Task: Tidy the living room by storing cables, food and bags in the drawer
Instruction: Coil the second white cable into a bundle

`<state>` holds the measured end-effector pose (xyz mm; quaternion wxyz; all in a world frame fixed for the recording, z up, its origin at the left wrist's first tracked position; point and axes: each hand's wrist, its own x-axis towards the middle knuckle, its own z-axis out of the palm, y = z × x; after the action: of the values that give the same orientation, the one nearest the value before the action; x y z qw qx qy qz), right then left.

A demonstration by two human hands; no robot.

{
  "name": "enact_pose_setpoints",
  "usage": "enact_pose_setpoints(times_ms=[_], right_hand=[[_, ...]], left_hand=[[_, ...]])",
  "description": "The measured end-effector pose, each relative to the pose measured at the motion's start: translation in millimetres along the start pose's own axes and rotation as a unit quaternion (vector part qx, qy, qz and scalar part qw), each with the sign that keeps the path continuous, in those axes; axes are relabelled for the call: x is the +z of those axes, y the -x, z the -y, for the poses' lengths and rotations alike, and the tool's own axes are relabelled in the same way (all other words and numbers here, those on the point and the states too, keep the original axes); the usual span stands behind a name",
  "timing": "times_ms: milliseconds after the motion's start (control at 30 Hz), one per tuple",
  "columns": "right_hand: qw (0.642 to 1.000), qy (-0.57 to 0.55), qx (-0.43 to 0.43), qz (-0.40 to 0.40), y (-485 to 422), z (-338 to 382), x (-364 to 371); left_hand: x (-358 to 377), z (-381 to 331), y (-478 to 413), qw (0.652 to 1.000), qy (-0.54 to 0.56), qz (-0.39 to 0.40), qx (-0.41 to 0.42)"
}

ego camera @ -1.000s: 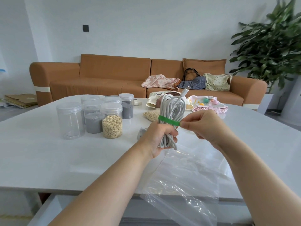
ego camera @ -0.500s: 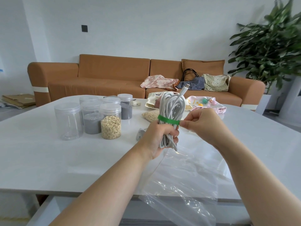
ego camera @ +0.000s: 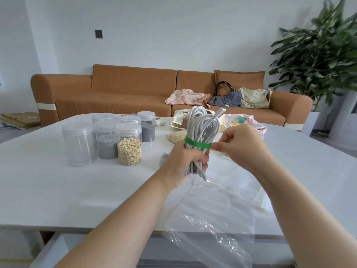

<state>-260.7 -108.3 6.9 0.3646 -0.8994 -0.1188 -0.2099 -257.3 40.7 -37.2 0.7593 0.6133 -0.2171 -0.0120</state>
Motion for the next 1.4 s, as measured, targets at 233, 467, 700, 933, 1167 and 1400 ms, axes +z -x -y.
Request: enact_pose_setpoints(times_ms=[233,467,700,933,1167,1400], right_hand=[[0.998,0.032,0.007,0.047,-1,-3,-14],[0.992,0.007,0.081,0.099,-3,-13,-18],[0.992,0.032,0.084,0.083,-3,-17,-15],[0.991,0.081,-0.034,0.103,-3,-26,-10],[0.992,0.045,-0.045,0.108,-3,-34,-17],[0.975,-0.041,-0.064,0.208,6,-40,-23]], left_hand=[[3,-3,2,0.999,-0.001,0.03,-0.013],[4,3,2,0.993,-0.112,0.015,0.016],[4,2,4,0.991,-0.121,0.054,0.016],[4,-3,8,0.975,-0.125,0.178,-0.035],[0,-6,13,0.949,-0.163,0.251,-0.095],[-1,-18,12,0.91,-0.297,0.263,-0.118]])
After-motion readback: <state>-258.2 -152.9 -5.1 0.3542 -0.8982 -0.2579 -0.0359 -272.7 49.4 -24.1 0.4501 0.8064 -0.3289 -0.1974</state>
